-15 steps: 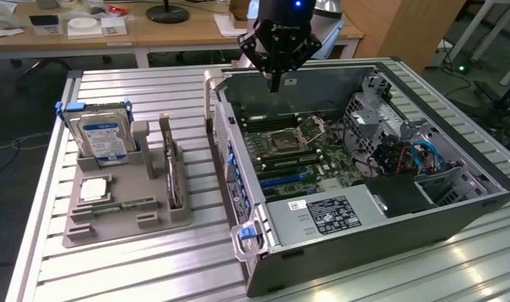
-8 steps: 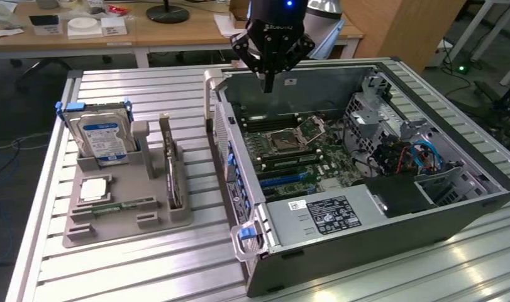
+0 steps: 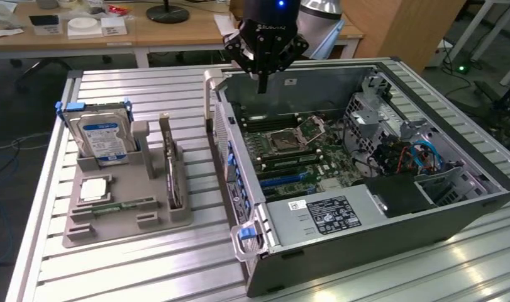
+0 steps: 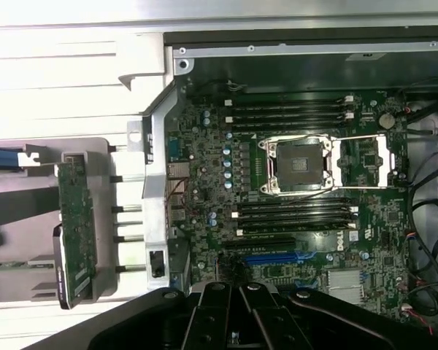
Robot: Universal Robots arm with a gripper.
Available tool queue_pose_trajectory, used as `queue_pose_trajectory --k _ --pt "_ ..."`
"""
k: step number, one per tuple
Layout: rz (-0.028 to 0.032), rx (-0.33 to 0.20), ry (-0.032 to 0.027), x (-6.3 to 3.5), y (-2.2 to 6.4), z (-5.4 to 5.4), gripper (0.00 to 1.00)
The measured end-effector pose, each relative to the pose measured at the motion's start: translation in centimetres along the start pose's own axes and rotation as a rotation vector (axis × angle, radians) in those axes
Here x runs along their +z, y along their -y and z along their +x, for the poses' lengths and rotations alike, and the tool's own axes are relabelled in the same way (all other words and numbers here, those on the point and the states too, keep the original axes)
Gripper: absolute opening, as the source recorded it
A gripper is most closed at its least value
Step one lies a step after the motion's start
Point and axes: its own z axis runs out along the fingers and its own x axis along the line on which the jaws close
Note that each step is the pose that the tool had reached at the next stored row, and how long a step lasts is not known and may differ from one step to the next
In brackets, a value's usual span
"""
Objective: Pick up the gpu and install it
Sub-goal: 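Reach for the gpu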
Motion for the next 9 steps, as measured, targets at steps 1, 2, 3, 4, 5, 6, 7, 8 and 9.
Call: queue_pose_trajectory --k 1,2,3,4,5,6,7,8,9 --pt "0.0 0.0 0.0 0.0 0.01 0.12 0.1" --pt "0.0 0.0 0.0 -0.01 0.02 0.25 0.1" --pt "0.0 0.0 0.0 -0.01 0.03 0.34 0.1" --pt "-0.0001 0.0 0.0 -0.01 0.04 0.43 0.1" --pt "-0.0001 0.0 0.0 -0.01 0.04 0.53 0.1" --pt "0.0 0.0 0.0 -0.02 0.05 0.63 0.1" --pt "0.0 0.0 0.0 -0.02 0.06 0.72 0.1" --pt "0.0 0.0 0.0 -0.02 0.07 0.84 0.1" --pt "0.0 0.0 0.0 -0.03 0.08 0.94 0.1"
